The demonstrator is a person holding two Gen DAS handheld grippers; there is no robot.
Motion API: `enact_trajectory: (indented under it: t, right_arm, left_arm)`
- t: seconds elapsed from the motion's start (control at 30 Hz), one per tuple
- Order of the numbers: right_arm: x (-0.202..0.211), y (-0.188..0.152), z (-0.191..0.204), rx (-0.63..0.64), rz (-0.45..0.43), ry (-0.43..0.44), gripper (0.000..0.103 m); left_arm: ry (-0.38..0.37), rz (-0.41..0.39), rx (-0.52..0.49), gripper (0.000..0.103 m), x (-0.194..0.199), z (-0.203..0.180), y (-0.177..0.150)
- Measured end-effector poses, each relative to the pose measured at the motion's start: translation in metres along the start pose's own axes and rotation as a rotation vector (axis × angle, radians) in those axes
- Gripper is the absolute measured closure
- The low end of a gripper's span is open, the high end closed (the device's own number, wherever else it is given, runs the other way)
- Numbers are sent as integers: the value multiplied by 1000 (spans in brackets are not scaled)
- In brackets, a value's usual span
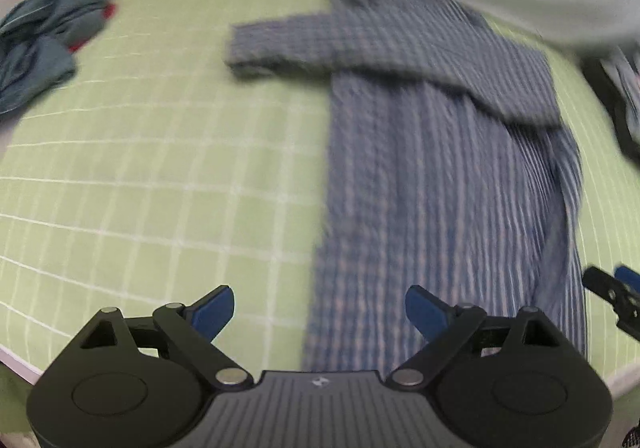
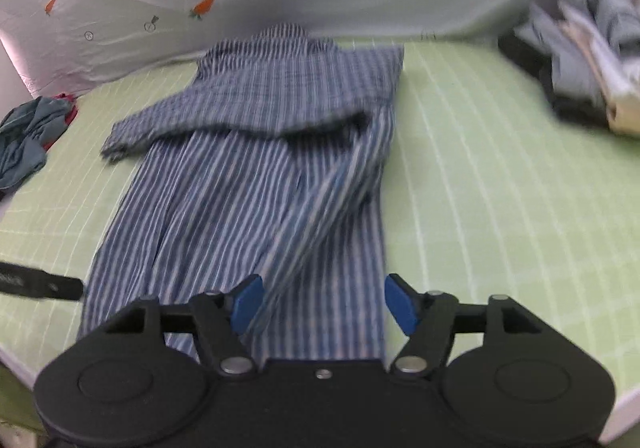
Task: Fold clothes
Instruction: 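Fold the held side edge over the shirt body and open the right gripper, then grasp the checked sleeve cuff with the left gripper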
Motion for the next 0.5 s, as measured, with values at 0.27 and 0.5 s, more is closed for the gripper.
enact_trajectory:
  t: [0.27, 0.5]
  right_arm:
    - [-44, 55, 5, 172, -64, -72, 26]
    - [-106, 78, 14, 289, -33, -163, 20]
  left_arm:
    - [54, -48, 159, 10, -22, 42, 57]
    - [75, -44, 192, 10, -64, 66, 110]
Point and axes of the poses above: each gripper's, at about its wrist camera, not at the fingertips, and x roughly against the way its jaws point, z to its left, y to its top, the point moved 9 cm from there along -x, roughly the way its jaws point, and after that the axes turned 7 degrees about -z, right-handed, at the moved point
